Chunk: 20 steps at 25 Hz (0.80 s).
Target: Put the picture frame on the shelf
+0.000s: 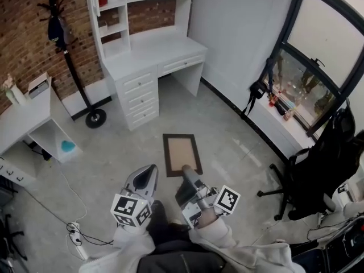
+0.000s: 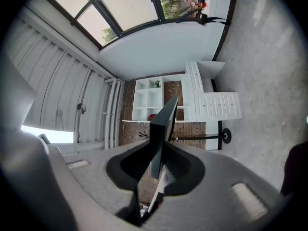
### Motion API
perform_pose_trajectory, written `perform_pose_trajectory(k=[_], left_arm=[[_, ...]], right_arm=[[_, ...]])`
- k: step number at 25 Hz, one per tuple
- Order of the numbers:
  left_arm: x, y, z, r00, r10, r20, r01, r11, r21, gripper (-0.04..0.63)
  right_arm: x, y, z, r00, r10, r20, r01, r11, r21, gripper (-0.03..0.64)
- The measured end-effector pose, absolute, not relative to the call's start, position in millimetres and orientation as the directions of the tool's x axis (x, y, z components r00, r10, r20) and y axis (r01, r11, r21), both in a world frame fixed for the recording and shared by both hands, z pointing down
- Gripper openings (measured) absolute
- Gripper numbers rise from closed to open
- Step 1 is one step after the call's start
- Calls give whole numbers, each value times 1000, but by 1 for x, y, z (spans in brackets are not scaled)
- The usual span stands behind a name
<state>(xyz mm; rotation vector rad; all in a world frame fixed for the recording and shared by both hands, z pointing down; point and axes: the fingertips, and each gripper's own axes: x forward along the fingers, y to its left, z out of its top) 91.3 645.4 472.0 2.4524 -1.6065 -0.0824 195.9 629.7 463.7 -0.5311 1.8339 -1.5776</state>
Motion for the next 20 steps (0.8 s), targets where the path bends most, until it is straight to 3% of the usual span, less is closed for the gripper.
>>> perform_pose_trajectory(k=[20], left_arm=[[72, 502, 474, 426, -903, 65, -887, -402, 230, 5]], right_arm=[[169, 494, 471, -708, -687, -162, 12, 219, -976, 67]])
